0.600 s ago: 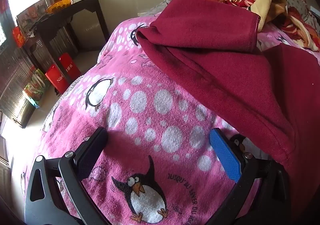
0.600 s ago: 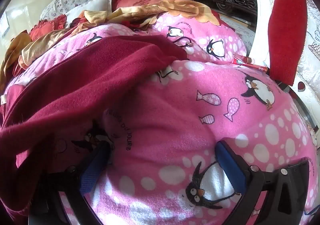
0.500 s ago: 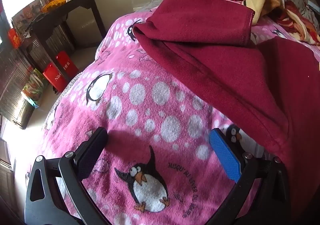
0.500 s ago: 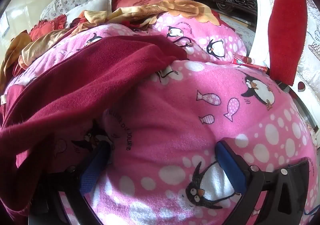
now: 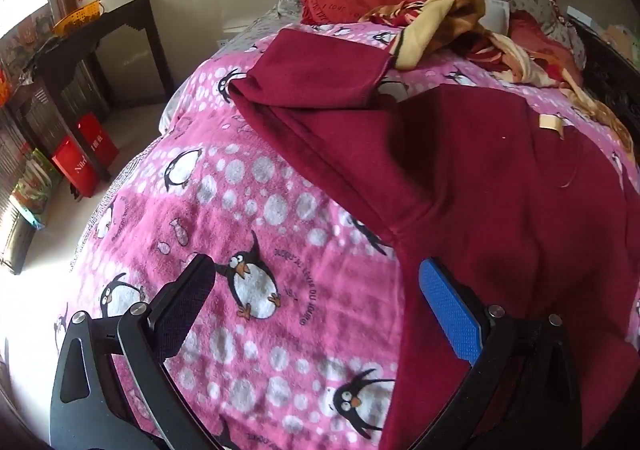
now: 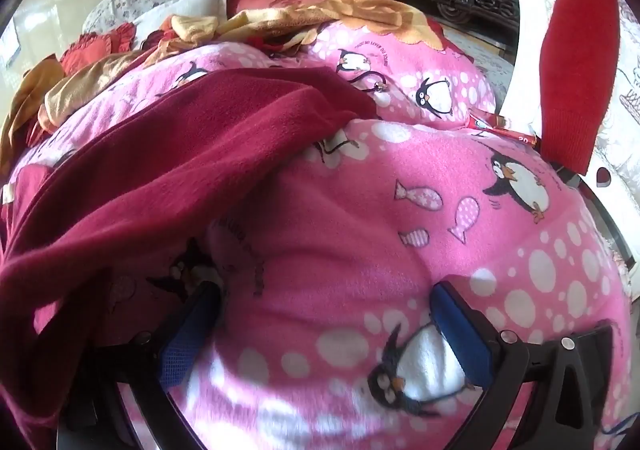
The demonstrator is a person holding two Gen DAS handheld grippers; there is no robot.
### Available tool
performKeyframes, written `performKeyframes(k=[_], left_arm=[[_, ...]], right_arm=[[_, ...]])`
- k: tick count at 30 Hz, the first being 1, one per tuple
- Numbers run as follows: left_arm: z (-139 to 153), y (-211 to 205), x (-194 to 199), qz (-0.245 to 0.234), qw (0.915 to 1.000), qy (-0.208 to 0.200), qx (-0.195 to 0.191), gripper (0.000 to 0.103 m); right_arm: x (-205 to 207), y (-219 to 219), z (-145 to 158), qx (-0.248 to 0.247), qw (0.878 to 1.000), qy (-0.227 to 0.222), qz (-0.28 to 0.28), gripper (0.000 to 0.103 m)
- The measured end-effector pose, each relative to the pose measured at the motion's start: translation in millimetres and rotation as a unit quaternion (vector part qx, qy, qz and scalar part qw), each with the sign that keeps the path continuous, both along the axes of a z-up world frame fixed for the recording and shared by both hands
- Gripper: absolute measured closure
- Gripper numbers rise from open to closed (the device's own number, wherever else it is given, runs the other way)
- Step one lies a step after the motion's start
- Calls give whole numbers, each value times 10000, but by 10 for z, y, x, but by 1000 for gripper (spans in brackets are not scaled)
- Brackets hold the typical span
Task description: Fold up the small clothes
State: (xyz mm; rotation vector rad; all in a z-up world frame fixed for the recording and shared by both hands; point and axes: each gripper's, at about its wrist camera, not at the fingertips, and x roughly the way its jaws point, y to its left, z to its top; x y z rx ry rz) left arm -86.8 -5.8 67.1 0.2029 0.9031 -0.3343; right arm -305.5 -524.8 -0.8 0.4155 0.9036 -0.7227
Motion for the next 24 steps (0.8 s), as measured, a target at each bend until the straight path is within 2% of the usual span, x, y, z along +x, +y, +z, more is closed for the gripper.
performKeyframes(k=[3, 5, 10, 13, 18, 21, 24], left_arm=[[21, -83, -41, -182, 9998, -46, -56, 1], [29, -147, -137, -362, 9993, -94, -41, 1], [85, -305, -314, -619, 9977, -267, 20, 1], [121, -373, -377, -722, 9971, -219, -25, 1], [200, -437, -487, -866, 9958, -295, -28, 1], [253, -435, -531, -931, 9949, -390, -11, 1], [288, -411, -528, -940, 9949, -353, -72, 1]], right_arm=[[-139, 109, 117, 471, 9988, 107, -19, 4], [-314, 227, 260, 651, 9979, -12, -2, 7], [-736, 724, 873, 91, 9992, -183, 346, 7], [-888, 1059, 1177, 77, 9974, -347, 628, 7], [-864, 1627, 1481, 281, 9920, -609, 1067, 7], [-693, 1973, 1607, 630, 9817, -890, 1558, 7], [-482, 2324, 1702, 616, 9760, -951, 1859, 7]])
